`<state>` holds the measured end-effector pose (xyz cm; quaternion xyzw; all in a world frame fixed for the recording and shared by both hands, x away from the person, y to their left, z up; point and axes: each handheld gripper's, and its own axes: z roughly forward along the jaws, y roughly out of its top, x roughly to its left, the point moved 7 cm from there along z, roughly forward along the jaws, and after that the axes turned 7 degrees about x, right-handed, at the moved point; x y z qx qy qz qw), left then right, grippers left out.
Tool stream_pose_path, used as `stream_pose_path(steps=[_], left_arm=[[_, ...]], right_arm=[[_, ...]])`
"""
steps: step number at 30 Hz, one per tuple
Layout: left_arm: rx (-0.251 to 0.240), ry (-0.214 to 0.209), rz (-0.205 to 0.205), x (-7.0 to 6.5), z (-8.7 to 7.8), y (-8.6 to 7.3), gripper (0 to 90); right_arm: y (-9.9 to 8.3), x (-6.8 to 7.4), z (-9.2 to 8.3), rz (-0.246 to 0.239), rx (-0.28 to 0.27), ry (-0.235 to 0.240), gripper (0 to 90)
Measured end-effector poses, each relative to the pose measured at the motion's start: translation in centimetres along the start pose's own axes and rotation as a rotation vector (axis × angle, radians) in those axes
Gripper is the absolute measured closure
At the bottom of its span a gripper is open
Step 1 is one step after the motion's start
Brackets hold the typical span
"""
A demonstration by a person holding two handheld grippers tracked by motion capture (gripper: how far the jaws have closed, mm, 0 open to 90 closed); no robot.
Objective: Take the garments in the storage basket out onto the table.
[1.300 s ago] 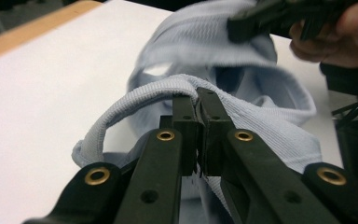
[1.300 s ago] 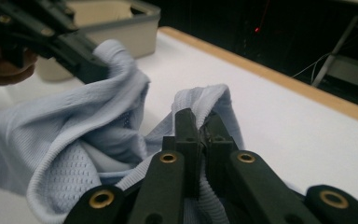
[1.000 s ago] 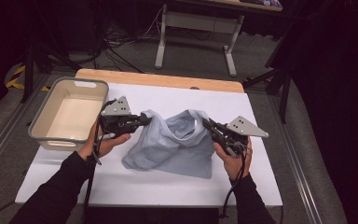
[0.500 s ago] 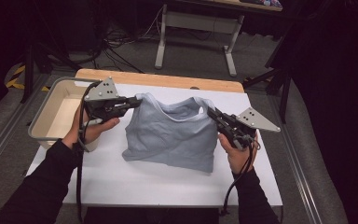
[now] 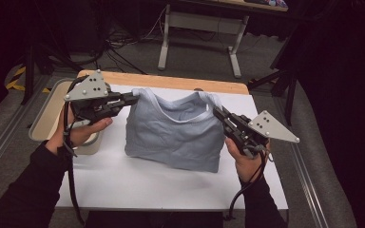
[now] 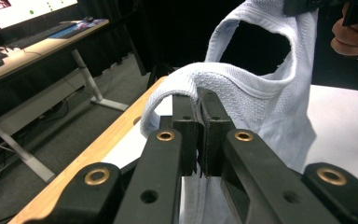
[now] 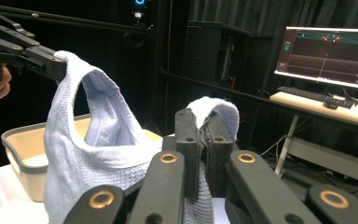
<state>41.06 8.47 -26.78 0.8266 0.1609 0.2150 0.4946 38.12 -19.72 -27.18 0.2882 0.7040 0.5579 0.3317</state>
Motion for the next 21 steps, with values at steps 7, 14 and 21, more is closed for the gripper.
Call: stream_pose_path(steps=[7,14,21], left_arm=[[0.012,-0.013,0.015,-1.3,0.2,-0.3,87.0],[0.060,-0.010,-0.027,-0.5,2.6,-2.3,86.9],[0.098,0.016,-0.110,1.7,6.0,-3.9,86.6]], right_arm=[[-0.1,0.6,-0.2,-0.002,0.010,0.010,87.0],[-2.2,0.5,1.6,0.010,0.067,0.021,87.0],[-4.5,-1.8,5.9,0.010,0.165,-0.032,87.1]])
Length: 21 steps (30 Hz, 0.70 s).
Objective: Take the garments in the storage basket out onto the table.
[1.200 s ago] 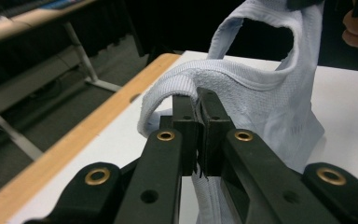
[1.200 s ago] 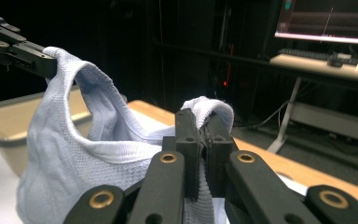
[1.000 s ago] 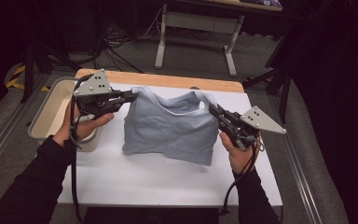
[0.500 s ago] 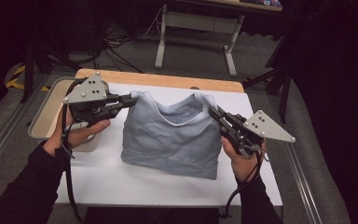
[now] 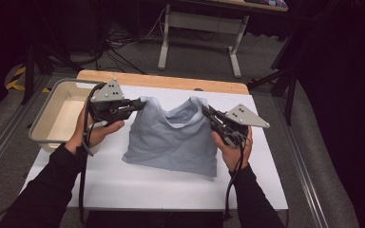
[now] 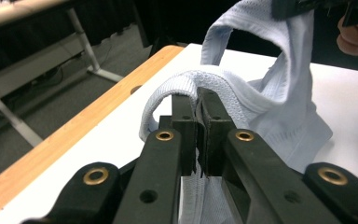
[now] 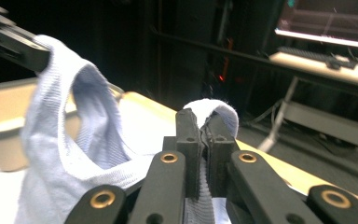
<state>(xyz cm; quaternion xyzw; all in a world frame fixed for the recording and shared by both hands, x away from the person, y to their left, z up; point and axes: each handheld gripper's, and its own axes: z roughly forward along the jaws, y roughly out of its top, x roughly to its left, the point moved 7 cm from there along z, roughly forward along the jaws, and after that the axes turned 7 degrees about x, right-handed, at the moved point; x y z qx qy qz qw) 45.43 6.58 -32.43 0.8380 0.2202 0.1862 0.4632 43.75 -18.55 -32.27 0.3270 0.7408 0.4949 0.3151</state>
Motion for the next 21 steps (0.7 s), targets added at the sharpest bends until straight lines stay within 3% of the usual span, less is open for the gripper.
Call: stream_pose_path(steps=[1,3,4,10,16,17,20,21], left_arm=[[0.013,0.018,-0.010,0.6,1.0,-0.1,86.0],[0.022,0.018,-0.019,0.9,1.7,-0.2,85.3],[0.035,0.036,-0.023,1.3,2.5,-0.2,84.0],[0.113,0.088,-0.050,3.5,6.8,-1.3,83.3],[0.163,0.098,-0.070,4.5,9.6,-2.3,83.7],[0.180,0.126,-0.083,5.1,10.4,-2.7,82.3],[0.197,0.145,-0.115,5.6,11.1,-3.3,69.5],[0.202,0.166,-0.122,5.8,11.3,-3.5,69.5]], right_arm=[[-0.4,-0.8,1.4,0.012,0.028,-0.008,87.1],[-0.6,-1.2,1.9,0.011,0.040,-0.021,87.2],[-1.1,-2.0,3.3,0.016,0.072,-0.035,87.2],[-2.9,-3.8,6.3,0.050,0.158,-0.064,87.2],[-4.2,-5.1,8.2,0.064,0.213,-0.093,87.2],[-4.7,-5.5,8.9,0.064,0.236,-0.098,87.1],[-5.3,-6.0,9.6,0.056,0.268,-0.113,80.9],[-5.3,-6.0,9.6,0.056,0.268,-0.113,80.9]])
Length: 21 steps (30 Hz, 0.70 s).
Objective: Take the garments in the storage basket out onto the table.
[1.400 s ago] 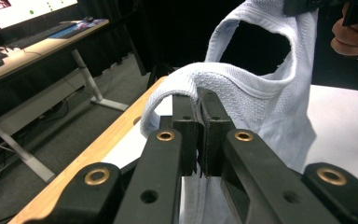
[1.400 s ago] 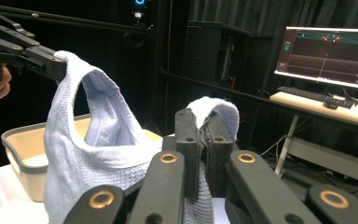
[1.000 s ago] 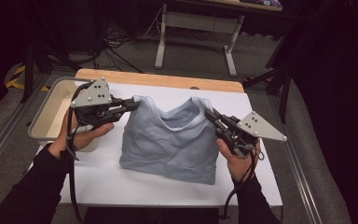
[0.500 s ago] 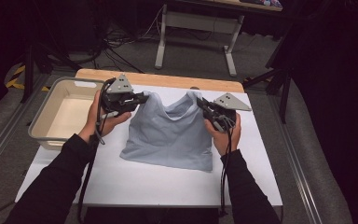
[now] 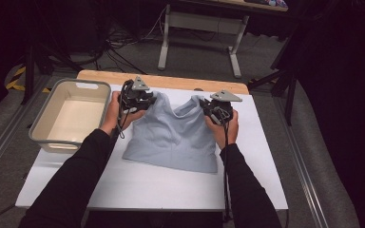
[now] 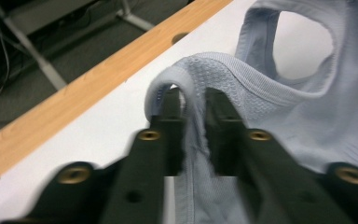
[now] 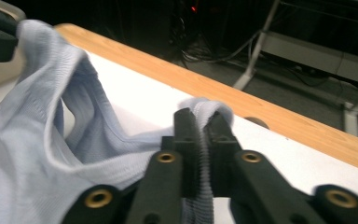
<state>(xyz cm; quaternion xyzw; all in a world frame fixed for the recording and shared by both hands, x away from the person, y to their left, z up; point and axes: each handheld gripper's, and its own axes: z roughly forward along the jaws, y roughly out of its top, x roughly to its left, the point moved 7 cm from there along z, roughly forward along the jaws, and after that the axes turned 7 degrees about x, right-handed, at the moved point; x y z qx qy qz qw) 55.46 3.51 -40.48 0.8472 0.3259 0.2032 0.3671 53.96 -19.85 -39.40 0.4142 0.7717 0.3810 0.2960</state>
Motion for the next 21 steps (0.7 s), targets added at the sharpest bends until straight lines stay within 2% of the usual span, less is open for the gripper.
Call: stream_pose_path(steps=[1,3,5,6,8,9,11,14,15,16,19,21], left_arm=[[0.008,0.001,-0.020,0.2,0.4,-0.3,64.1],[0.017,0.018,-0.030,0.3,0.6,-0.5,58.5],[0.023,0.029,-0.033,0.3,0.6,-0.8,51.8],[0.025,0.028,-0.032,0.1,0.6,-1.0,52.2],[0.027,0.023,-0.009,-0.4,0.4,-1.4,50.2],[0.036,0.031,0.013,-0.7,0.4,-1.8,49.4],[0.050,0.019,0.047,-1.5,0.2,-2.7,48.8],[0.069,-0.003,0.069,-2.4,0.1,-4.1,47.7],[0.069,-0.003,0.069,-2.4,0.1,-4.1,47.4],[0.075,-0.001,0.084,-2.7,0.1,-4.8,47.4],[0.103,-0.025,0.083,-3.5,0.3,-6.7,47.2],[0.124,-0.024,0.100,-4.0,0.4,-7.8,47.4]], right_arm=[[-0.3,-0.5,0.4,-0.001,0.015,-0.031,75.6],[-0.5,-0.7,0.5,0.016,0.019,-0.021,67.8],[-0.9,-0.9,0.4,0.013,0.030,-0.029,66.5],[-1.0,-1.0,0.3,0.013,0.026,-0.024,64.8],[-1.3,-0.9,-0.3,0.012,0.018,0.003,56.7],[-1.5,-0.9,-0.6,0.006,0.018,-0.003,56.6],[-2.0,-1.0,-1.4,-0.001,0.004,-0.002,54.9],[-3.2,-1.3,-2.6,0.005,-0.002,0.010,53.8],[-3.7,-1.4,-2.9,0.010,0.002,0.013,53.8],[-3.7,-1.4,-2.9,0.010,0.002,0.013,53.8],[-5.8,-1.8,-3.6,0.047,0.016,0.029,52.6],[-7.5,-1.7,-3.7,0.076,0.043,0.059,51.8]])
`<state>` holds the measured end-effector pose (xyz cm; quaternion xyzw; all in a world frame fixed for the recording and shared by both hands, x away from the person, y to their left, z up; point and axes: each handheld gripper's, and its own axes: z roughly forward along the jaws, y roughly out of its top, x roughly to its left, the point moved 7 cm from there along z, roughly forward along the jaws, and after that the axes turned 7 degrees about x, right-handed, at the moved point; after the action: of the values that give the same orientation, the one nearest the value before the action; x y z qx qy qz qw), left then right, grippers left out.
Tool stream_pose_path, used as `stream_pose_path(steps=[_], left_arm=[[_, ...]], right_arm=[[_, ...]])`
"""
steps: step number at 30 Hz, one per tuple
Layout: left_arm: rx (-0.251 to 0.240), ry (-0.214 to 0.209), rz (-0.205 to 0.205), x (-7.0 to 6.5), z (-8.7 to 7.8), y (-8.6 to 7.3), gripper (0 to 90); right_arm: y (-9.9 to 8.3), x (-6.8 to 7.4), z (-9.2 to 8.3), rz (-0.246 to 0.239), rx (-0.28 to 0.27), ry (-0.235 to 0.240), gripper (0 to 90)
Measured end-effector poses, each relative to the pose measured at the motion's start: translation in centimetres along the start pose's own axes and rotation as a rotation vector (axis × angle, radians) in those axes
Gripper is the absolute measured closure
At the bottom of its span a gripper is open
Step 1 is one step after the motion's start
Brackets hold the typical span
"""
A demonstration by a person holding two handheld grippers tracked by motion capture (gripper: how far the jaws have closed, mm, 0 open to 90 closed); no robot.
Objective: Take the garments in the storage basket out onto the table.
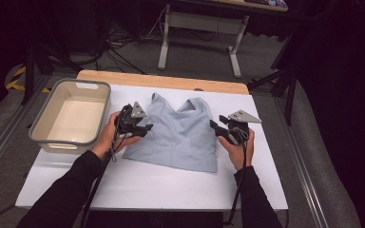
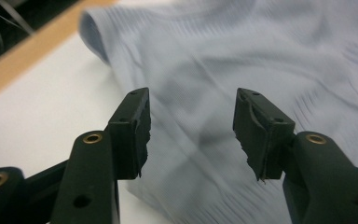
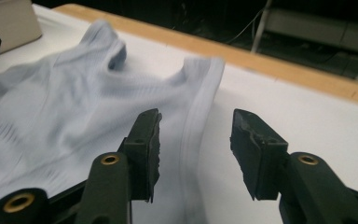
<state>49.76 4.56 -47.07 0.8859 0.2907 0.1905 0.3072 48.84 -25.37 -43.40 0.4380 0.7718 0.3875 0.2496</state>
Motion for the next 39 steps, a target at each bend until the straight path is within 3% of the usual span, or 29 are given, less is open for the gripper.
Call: stream_pose_path(steps=[3,6,7,8,11,13,15,21,27,30,34,35,39], left_arm=[[0.048,-0.023,-0.009,-0.6,0.8,-1.5,47.9],[0.060,-0.054,-0.030,-0.8,1.3,-2.3,50.9],[0.062,-0.075,-0.035,-0.9,1.4,-2.7,53.6],[0.068,-0.107,-0.034,-1.2,1.5,-3.2,62.3],[0.076,-0.127,-0.033,-1.5,1.7,-3.8,74.5],[0.056,-0.191,-0.068,-1.6,1.3,-4.3,82.1],[0.052,-0.190,-0.064,-1.6,1.1,-4.6,88.7],[0.046,-0.184,-0.041,-2.2,-0.1,-5.2,89.6],[-0.006,-0.152,-0.034,-2.6,-2.9,-5.8,89.6],[-0.009,-0.146,-0.037,-2.8,-3.6,-6.5,89.7],[0.014,-0.149,-0.033,-3.2,-3.3,-7.4,89.7],[0.018,-0.147,-0.030,-3.4,-3.2,-7.7,89.7],[0.032,-0.145,-0.019,-3.7,-3.2,-8.1,89.7]], right_arm=[[-1.9,0.2,0.6,-0.006,0.047,0.012,51.0],[-2.8,0.3,1.1,-0.002,0.076,0.018,50.8],[-3.0,0.3,1.3,-0.002,0.087,0.024,50.5],[-3.3,0.4,1.4,-0.003,0.081,0.050,49.1],[-3.7,0.3,1.6,-0.003,0.086,0.055,49.1],[-4.4,-0.1,2.2,0.027,0.107,0.064,51.9],[-4.8,-0.2,2.5,0.035,0.116,0.078,58.5],[-4.7,0.2,2.7,0.033,0.103,0.095,71.6],[-3.1,1.2,2.1,-0.022,0.052,0.071,70.5],[-2.6,1.9,1.8,-0.048,0.046,0.066,66.9],[-2.7,1.7,1.9,-0.037,0.067,0.038,63.4],[-3.0,1.2,1.9,-0.005,0.073,0.030,61.4],[-3.4,0.8,1.8,0.013,0.080,0.029,67.4]])
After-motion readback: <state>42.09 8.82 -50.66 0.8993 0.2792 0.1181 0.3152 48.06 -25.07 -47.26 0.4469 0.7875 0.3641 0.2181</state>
